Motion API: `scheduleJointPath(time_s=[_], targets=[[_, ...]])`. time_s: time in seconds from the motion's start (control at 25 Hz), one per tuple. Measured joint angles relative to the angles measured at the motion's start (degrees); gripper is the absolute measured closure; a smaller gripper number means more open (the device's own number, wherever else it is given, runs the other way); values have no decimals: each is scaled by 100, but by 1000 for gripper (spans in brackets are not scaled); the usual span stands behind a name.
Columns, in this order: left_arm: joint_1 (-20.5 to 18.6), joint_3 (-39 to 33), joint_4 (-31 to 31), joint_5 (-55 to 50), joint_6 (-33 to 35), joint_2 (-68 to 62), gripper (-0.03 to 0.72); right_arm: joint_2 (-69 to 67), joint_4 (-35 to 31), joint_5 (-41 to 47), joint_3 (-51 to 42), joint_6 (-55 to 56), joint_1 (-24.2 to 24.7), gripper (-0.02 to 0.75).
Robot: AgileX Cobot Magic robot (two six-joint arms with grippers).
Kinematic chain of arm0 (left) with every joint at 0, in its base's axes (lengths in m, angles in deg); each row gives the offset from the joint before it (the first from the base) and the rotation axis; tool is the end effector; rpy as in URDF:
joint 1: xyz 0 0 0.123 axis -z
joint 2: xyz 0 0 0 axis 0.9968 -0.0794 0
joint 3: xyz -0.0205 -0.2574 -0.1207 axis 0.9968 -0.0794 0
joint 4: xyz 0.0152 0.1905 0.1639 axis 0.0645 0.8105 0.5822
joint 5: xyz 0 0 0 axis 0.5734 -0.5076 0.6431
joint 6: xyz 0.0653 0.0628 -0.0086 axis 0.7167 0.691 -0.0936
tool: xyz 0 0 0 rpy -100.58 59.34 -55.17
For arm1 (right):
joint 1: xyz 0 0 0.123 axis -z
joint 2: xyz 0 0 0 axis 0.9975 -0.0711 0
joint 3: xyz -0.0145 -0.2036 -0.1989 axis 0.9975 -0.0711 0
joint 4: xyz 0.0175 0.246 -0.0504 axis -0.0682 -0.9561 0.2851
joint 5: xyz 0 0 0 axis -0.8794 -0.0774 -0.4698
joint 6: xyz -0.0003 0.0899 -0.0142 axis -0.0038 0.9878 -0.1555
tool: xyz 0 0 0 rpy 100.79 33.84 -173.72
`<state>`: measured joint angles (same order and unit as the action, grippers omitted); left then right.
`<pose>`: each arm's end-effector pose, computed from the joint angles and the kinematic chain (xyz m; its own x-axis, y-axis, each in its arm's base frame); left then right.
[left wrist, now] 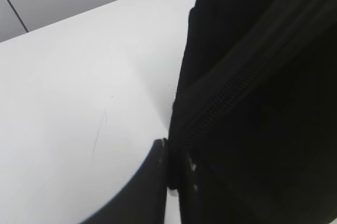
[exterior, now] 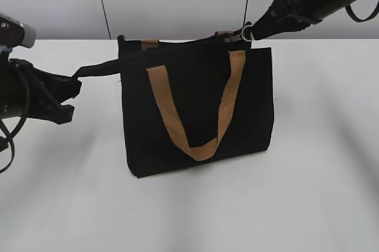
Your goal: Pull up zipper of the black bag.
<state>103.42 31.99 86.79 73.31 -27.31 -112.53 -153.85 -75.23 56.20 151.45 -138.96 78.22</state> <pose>0.2403 -0.0936 0.1999 -0.3492 0.4001 -0.8473 0.5562 0.8162 0.1562 0.3728 0.0991 0.2666 -0.6349 -0.3789 -0.6733 -0.6629 0.7148 0.2228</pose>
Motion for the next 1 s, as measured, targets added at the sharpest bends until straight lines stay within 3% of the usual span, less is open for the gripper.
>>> scheduleJointPath(time_s=[0.28, 0.44, 0.56, 0.68, 0.8, 1.0], targets=[[4, 0, -48, -7, 0, 0, 673, 27, 26, 52, 0, 18, 90, 738], [4, 0, -564, -7, 0, 0, 667, 27, 26, 46, 0, 18, -118, 693], [4, 0, -970, -55, 0, 0, 551, 80, 32, 127, 0, 18, -311, 530], [4, 0, -1250, -197, -204, 66, 347, 172, 121, 290, 0, 114, -379, 364], [4, 0, -1333, -571, -673, 322, 230, 303, 409, 453, 0, 381, -384, 316], [251, 123, -1713, -1981, -972, 950, 217, 633, 917, 555, -89, 752, -390, 303]])
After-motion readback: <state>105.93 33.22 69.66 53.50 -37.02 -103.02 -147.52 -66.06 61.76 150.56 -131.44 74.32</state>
